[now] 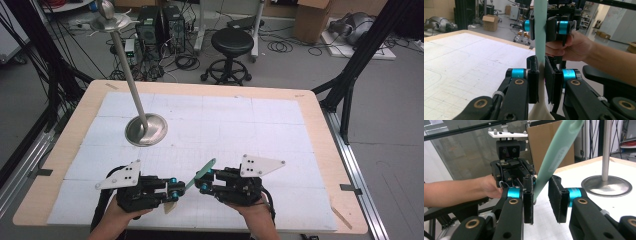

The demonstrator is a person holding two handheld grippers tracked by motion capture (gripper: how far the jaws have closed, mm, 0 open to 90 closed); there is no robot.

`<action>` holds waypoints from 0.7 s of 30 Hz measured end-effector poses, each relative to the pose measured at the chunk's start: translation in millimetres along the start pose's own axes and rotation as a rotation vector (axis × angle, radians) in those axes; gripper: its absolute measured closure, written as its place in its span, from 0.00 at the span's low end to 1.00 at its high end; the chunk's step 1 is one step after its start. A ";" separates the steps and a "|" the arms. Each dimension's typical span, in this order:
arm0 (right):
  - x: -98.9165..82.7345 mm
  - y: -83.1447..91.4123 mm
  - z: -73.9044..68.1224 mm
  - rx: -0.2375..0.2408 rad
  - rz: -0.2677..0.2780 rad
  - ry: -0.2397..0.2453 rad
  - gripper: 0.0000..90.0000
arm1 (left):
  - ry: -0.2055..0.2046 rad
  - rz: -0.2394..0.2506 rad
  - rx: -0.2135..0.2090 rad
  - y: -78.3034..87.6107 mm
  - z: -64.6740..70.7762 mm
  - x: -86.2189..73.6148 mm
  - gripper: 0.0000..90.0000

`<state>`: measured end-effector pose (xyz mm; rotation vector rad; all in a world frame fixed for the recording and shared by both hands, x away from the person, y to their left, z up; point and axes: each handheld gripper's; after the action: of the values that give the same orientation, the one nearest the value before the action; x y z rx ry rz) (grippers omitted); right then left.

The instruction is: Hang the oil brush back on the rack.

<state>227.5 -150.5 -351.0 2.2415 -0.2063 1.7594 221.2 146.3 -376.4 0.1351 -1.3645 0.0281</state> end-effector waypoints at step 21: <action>13.5 -4.1 -7.0 0.020 -0.083 -0.007 0.90 | 0.021 -0.041 -0.007 2.6 -1.8 -0.5 0.66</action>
<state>225.5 -143.6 -337.0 2.2371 -0.0963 1.7189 222.6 149.1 -377.1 0.1562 -1.3402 -0.0099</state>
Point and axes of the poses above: each handheld gripper's, and its own axes: y roughly backward along the jaws, x roughly out of its top, z roughly to its right, and after that the axes turned 5 degrees about -x, right-handed
